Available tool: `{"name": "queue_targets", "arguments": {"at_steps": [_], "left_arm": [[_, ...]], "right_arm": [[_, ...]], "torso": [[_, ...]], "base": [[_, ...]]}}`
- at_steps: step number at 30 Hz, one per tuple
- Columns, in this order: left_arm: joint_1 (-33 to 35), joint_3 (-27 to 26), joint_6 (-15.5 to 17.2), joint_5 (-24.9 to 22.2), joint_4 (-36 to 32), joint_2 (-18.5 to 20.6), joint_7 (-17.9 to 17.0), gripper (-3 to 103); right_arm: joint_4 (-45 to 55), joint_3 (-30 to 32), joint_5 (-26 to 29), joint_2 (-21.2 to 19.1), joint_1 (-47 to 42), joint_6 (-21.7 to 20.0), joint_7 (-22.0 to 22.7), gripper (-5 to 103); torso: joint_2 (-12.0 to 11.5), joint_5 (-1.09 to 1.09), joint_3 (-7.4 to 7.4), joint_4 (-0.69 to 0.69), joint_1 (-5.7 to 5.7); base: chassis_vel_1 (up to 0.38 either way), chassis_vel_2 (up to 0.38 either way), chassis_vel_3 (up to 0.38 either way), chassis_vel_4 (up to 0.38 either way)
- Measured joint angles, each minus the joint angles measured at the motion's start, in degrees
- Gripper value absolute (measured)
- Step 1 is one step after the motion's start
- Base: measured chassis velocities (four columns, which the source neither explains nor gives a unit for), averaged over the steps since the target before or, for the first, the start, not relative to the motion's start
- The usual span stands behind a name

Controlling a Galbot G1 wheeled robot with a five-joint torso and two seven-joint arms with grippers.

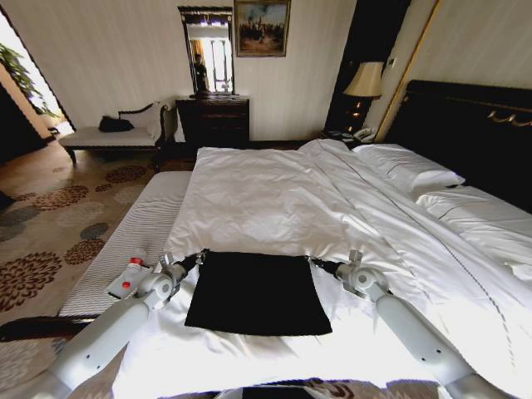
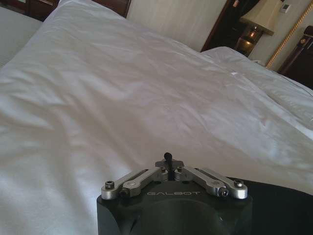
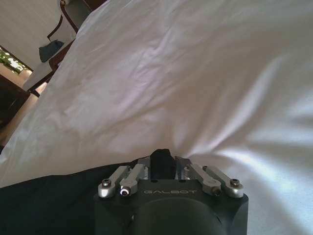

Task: Fold the clothes on the bed.

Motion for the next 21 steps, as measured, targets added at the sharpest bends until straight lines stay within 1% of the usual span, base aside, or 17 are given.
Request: {"name": "queue_targets", "arguments": {"at_steps": [1, 3, 4, 6, 7, 8, 12, 17, 21], "left_arm": [[0.10, -0.10, 0.00, -0.01, 0.00, -0.02, 0.00, 1], [0.26, -0.20, -0.02, 0.00, -0.01, -0.10, -0.06, 1], [0.26, -0.20, -0.02, 0.00, -0.01, -0.10, -0.06, 1], [0.36, -0.30, -0.05, 0.00, -0.06, -0.20, -0.23, 1], [0.40, -0.36, -0.07, 0.01, -0.12, -0.23, -0.33, 1], [0.43, -0.43, -0.09, 0.01, -0.18, -0.24, -0.41, 1], [0.64, -0.70, -0.17, 0.02, -0.61, -0.23, -0.70, 1], [1.11, -1.16, -0.55, -0.01, -1.77, 0.19, -1.08, 1], [1.78, -2.56, -1.67, -0.71, -3.62, 0.77, -1.71, 1]], "right_arm": [[0.09, 0.00, -0.02, -0.03, -0.02, 0.00, -0.01, 27], [0.37, 0.01, -0.03, -0.06, -0.07, 0.00, -0.01, 16], [0.37, 0.01, -0.03, -0.06, -0.07, 0.00, -0.01, 16], [0.71, 0.05, -0.04, -0.08, -0.23, 0.02, -0.03, 5], [0.93, 0.15, -0.10, -0.08, -0.37, 0.05, -0.03, 5], [1.08, 0.24, -0.14, -0.08, -0.47, 0.07, -0.03, 2], [1.78, 0.84, -0.27, -0.08, -1.06, 0.22, -0.03, 0], [3.89, 2.40, 0.06, -0.15, -2.02, 0.41, 0.16, 0], [7.62, 4.41, 1.52, -0.92, -3.00, 0.47, 0.83, 0]], "torso": [[0.00, 0.00, 0.00, 0.00, 0.00], [0.00, 0.00, 0.00, 0.00, 0.00], [0.00, 0.00, 0.00, 0.00, 0.00], [0.00, 0.00, 0.00, 0.00, 0.00], [0.00, 0.00, 0.00, 0.00, 0.00], [0.00, 0.00, 0.00, 0.00, 0.00], [0.00, 0.00, 0.00, 0.00, 0.00], [0.00, 0.00, 0.00, 0.00, 0.00], [0.00, -0.01, 0.00, 0.00, 0.00]], "base": [[0.000, 0.000, 0.000, 0.000], [0.000, 0.000, 0.000, 0.000], [0.000, 0.000, 0.000, 0.000], [0.000, 0.000, 0.000, 0.000], [0.000, 0.000, 0.000, 0.000], [0.000, 0.000, 0.000, 0.000], [0.000, 0.000, 0.000, 0.000], [0.000, 0.000, 0.000, 0.000], [0.000, 0.000, 0.000, 0.000]]}}
